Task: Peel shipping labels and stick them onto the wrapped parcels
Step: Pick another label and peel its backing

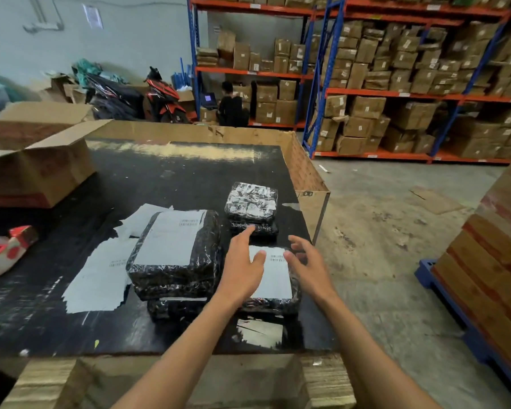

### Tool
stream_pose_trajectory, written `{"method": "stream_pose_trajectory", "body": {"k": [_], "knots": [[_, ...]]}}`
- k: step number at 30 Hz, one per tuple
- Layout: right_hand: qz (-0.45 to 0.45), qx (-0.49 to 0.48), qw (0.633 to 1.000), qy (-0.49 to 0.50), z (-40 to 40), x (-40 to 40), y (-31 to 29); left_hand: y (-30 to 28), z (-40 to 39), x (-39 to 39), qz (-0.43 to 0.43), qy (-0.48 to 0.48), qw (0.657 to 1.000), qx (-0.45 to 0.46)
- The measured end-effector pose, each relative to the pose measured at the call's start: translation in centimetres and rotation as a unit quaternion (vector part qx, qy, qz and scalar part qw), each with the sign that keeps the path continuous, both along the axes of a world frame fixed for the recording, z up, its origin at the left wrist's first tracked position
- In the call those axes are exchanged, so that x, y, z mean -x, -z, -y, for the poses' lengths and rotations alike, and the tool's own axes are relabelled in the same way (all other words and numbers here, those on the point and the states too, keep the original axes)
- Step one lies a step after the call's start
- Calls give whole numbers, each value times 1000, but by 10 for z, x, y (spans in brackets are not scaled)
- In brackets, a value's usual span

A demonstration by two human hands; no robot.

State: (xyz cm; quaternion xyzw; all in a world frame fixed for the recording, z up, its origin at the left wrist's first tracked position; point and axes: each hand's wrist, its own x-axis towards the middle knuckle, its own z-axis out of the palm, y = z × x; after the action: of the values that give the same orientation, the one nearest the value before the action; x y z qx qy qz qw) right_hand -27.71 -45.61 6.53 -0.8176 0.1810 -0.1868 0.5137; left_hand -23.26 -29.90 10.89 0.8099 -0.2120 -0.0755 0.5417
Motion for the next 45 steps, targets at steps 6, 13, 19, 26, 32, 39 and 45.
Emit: {"method": "stream_pose_trajectory", "body": {"k": [6, 13, 19, 26, 32, 39, 45], "knots": [[94, -50, 991, -84, -51, -23, -67, -54, -54, -14, 106, -2, 989, 101], [108, -79, 972, -194, -147, -63, -100, -42, -154, -62, 89, -138, 980, 112], [46, -88, 966, -240, -243, -109, -95, -8, -247, -113, 41, -201, 978, 39], [-129, -50, 960, -242, -332, -159, -22, 72, -310, -160, -32, -230, 966, -112], [-252, -15, 959, -129, -345, -176, 56, 130, -327, -176, -34, -136, 965, -219], [-215, -32, 976, 2, -339, -180, 81, 148, -327, -179, -8, -130, 969, -208], [-197, -90, 976, 38, -338, -182, 96, 154, -321, -177, 16, -152, 961, -229]]}}
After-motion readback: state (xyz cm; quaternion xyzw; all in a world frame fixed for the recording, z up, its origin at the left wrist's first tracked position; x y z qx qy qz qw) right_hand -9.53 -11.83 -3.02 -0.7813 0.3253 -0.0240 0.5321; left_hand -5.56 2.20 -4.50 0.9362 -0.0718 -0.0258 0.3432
